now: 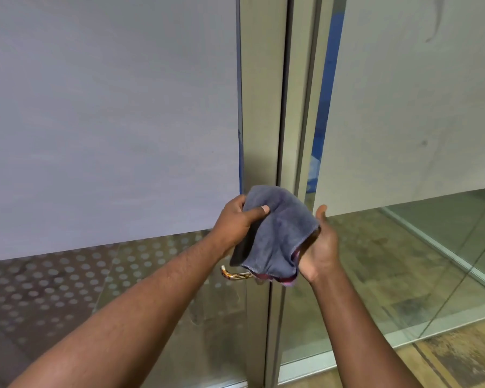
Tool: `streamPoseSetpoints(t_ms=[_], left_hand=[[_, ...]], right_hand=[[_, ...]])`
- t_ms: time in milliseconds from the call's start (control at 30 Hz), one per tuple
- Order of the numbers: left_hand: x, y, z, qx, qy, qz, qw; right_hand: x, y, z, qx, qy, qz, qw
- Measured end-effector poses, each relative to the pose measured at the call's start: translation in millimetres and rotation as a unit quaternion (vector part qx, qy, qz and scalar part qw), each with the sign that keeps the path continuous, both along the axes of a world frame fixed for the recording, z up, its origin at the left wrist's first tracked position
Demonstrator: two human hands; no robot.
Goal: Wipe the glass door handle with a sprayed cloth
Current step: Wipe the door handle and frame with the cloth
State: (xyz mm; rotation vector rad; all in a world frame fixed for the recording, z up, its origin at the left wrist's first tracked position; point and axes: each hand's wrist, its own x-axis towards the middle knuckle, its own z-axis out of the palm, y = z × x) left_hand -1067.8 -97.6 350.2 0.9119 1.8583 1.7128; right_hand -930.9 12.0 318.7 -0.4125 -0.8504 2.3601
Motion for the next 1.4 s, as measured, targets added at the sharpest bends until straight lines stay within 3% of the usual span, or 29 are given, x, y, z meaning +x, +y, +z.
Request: streamPoseSetpoints(t_ms=[67,133,200,300,500,733,800,933,1067,1233,1400], left_hand=[[0.4,-1.0,-0.4,-0.016,0.009,0.032,0.999],[-0.6,-3.0,-0.7,-0.020,0.023,0.067,0.997],[-1.7,-7.0,-1.0,-0.009,0.031,0.080,0.996],[-8.1,-14.5,-3.6,-0.005,0.055,0.060,0.997],[-6.7,-23.8,-3.6,0.030,0.086,0.011,0.996],[-5.3,-25.6,1.5,0.029,0.039,0.006,0.999],[-7.0,-24.4,2.8,0.041,-0.007,0.016,0.999],[-13.7,-25.7,5.4,0.064,-0.091,0.008,0.994],[-26.6,-33.1,6.7,0.040,-0.128,-0.059,0.989],[-38.6,-39.5,7.2,-0.054,-0.047,-0.122,0.990],[-44.7,-33.5,0.2,-0.168,0.134,-0.100,0.971]], right_hand=[[5.2,1.8,2.6,0.084,-0.009,-0.025,0.996],[7.2,0.5,3.4,0.224,-0.077,-0.061,0.970],[4.3,3.1,-2.0,0.294,-0.136,-0.081,0.943],[4.6,8.7,-4.8,0.289,-0.132,-0.140,0.938],[5.8,7.6,3.4,0.324,-0.129,-0.166,0.922],[5.0,-2.7,12.5,0.363,-0.138,-0.200,0.900],[4.8,-2.9,12.5,0.409,-0.123,-0.171,0.888],[7.0,0.4,10.0,0.509,-0.132,-0.020,0.851],[6.9,7.1,6.6,0.545,-0.172,0.002,0.820],[4.0,20.8,4.3,0.573,-0.196,-0.075,0.792],[0.4,28.1,2.1,0.617,-0.237,-0.123,0.740]])
